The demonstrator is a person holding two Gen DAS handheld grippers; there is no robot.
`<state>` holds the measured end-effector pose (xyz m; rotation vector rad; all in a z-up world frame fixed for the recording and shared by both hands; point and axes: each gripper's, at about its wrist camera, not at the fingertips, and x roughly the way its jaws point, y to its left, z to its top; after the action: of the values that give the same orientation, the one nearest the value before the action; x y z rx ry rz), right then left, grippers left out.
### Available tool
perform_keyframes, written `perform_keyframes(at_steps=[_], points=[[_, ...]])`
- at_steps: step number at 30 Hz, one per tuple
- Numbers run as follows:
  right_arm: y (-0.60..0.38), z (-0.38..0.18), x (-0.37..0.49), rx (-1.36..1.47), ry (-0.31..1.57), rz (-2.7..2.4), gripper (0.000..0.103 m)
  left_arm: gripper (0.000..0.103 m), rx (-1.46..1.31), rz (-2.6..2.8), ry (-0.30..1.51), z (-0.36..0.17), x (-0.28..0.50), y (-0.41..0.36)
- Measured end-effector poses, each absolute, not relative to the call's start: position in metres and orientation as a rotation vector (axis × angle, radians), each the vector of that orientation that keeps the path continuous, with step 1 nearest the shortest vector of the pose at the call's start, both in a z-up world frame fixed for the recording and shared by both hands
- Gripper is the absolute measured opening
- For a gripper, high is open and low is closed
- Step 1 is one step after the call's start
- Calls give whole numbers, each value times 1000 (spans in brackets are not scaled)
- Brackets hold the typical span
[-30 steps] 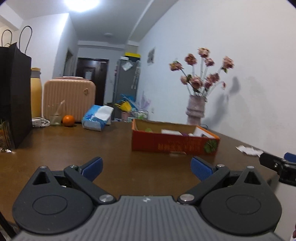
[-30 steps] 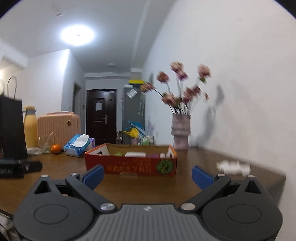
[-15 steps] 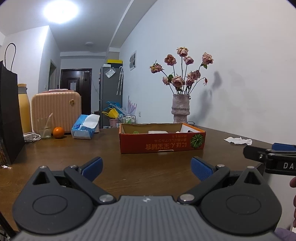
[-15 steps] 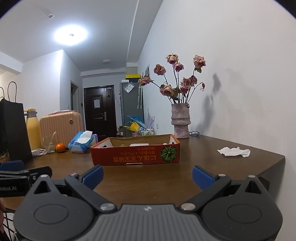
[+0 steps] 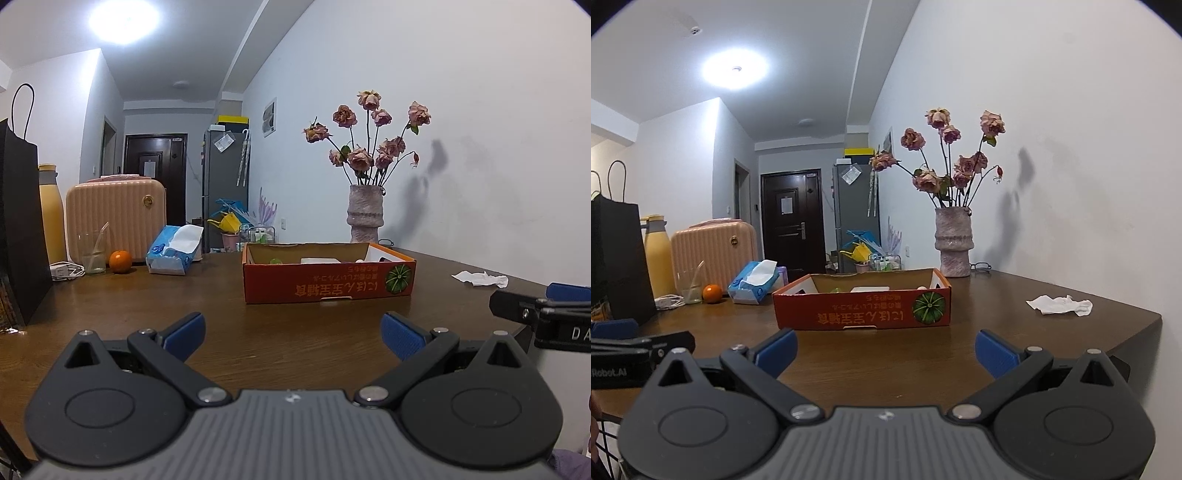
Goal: Organize rigid objects
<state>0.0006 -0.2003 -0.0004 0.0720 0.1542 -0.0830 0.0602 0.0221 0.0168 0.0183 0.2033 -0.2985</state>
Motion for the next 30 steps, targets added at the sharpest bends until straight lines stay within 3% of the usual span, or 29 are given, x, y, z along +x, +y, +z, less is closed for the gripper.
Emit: perform_keyframes(at_steps=[30], points=[[-198,-3,3,58,176,-85,103,103,8,-274,215,16,64,22]])
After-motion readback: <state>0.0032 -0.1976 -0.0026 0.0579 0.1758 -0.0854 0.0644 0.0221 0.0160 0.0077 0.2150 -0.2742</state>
